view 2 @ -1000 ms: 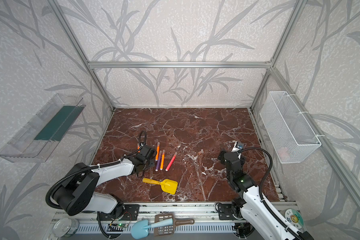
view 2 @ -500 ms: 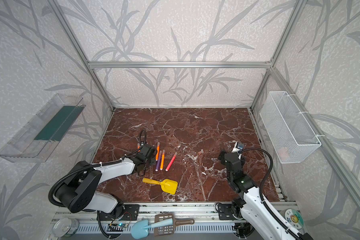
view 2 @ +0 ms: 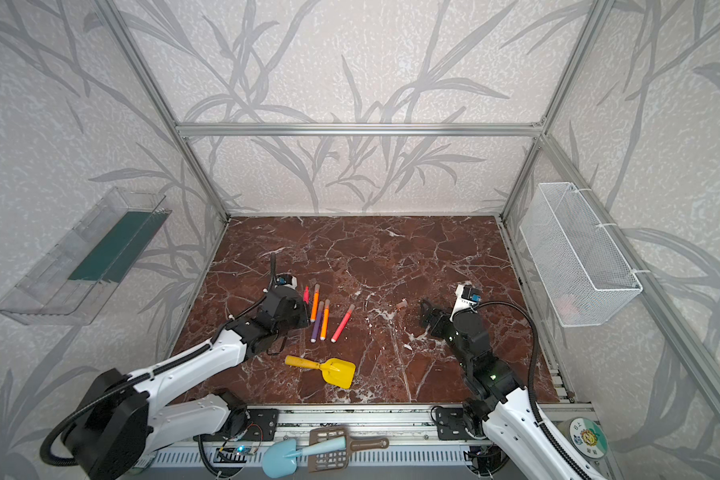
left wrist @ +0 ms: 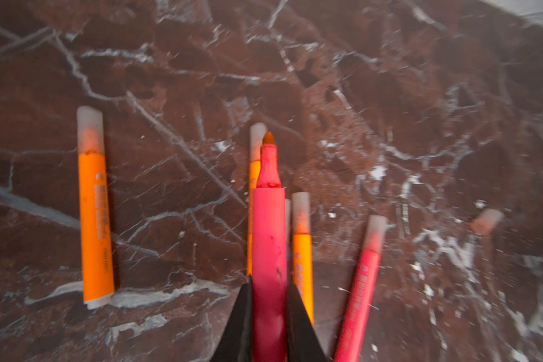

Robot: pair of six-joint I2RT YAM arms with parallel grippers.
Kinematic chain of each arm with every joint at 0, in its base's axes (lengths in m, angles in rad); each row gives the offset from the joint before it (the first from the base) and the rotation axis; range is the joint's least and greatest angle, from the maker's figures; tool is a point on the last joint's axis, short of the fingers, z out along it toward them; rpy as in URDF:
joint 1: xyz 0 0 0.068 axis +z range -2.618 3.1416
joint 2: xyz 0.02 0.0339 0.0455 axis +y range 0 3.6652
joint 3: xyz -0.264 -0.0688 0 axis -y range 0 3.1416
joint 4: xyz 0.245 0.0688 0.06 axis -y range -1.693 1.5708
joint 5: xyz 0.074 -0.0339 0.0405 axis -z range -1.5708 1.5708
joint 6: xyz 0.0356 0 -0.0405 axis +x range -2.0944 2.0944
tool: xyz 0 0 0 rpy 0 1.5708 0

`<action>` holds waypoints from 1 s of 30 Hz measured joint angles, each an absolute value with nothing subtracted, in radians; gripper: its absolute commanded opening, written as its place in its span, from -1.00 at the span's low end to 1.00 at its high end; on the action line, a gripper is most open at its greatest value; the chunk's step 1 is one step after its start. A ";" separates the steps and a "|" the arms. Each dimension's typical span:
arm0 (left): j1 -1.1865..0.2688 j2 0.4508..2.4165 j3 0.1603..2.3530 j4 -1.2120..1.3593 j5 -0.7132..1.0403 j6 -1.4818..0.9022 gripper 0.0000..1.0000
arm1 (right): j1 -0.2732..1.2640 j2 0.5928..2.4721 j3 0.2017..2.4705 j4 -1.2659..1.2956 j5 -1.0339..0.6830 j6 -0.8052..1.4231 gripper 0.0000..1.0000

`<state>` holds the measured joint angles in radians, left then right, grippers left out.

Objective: Insert the pens into the pen caps

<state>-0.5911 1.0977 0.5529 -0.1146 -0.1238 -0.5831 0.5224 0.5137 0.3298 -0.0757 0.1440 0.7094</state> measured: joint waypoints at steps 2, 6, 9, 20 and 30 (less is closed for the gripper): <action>-0.657 1.010 0.540 -0.110 -0.111 -0.557 -1.00 | 0.595 0.529 0.306 0.005 0.110 0.753 0.82; -0.778 0.899 0.513 -0.083 -0.081 -0.511 -1.00 | 0.751 0.633 0.283 0.149 0.096 0.815 0.81; -0.833 0.872 0.495 -0.046 -0.045 -0.485 -1.00 | 0.873 0.751 0.297 0.250 0.108 0.838 0.81; -0.930 0.907 0.442 0.073 0.021 -0.446 -1.00 | 0.989 1.062 0.424 0.469 0.141 0.871 0.64; -0.960 0.920 0.440 0.118 0.037 -0.426 -1.00 | 0.991 1.244 0.497 0.555 0.121 0.911 0.31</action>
